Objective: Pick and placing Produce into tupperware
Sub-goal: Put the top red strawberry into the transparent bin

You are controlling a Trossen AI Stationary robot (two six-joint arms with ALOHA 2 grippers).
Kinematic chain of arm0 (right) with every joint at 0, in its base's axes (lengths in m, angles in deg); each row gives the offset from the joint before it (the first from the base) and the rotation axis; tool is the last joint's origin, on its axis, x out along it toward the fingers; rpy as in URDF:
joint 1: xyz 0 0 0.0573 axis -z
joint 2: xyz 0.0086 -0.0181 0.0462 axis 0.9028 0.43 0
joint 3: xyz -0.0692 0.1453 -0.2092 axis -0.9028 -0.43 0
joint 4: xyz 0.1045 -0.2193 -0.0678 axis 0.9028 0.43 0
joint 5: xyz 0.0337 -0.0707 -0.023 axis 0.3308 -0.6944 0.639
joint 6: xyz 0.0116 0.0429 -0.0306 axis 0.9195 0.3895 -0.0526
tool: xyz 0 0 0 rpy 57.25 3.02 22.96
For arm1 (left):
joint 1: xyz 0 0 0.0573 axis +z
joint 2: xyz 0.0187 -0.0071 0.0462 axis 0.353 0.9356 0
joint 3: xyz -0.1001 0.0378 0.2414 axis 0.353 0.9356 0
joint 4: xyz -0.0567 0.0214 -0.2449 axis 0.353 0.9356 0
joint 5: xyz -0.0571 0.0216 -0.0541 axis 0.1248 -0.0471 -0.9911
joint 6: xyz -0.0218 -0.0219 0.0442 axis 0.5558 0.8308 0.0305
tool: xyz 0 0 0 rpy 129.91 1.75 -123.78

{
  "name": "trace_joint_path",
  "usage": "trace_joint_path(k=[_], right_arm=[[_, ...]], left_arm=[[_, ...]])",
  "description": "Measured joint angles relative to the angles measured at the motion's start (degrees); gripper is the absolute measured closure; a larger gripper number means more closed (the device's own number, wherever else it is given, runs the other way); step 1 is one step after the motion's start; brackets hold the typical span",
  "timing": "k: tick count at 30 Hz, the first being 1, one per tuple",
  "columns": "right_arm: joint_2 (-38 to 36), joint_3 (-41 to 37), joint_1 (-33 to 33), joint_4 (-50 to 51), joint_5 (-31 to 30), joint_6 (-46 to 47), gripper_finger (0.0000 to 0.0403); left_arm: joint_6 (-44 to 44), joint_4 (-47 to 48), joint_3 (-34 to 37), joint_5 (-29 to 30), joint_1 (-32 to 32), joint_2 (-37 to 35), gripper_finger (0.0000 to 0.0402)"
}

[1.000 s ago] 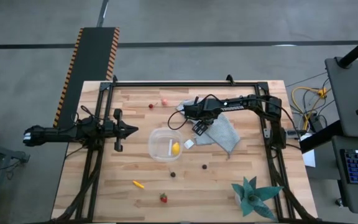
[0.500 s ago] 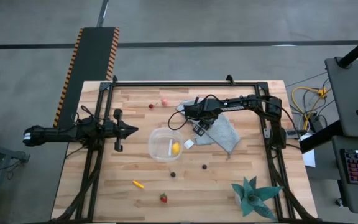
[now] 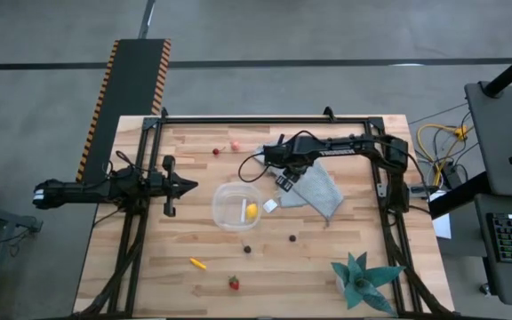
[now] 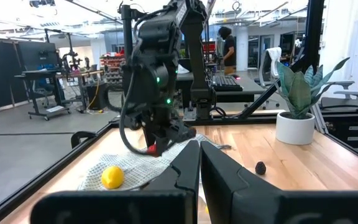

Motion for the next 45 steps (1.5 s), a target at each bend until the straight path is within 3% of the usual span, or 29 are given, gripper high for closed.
trace_joint_path(k=[10, 20, 31, 45], right_arm=[[-5.4, 2.3, -2.3, -5.7, 0.0, -1.0, 0.0291], [-7.4, 4.5, -8.3, -21.1, 0.5, -7.4, 0.0291], [-4.2, 4.5, -13.2, -29.4, 0.6, -10.3, 0.0291], [3.9, 5.1, -13.5, -34.4, 4.8, -13.1, 0.0291]], left_arm=[[0.0, 0.0, 0.0, 0.0, 0.0, 0.1, 0.0402], [0.0, 0.0, 0.0, 0.0, 0.0, 0.1, 0.0402], [0.0, 0.0, 0.0, 0.0, 0.0, 0.1, 0.0402], [-0.4, -0.1, 0.0, 0.0, 0.0, 0.1, 0.0402]])
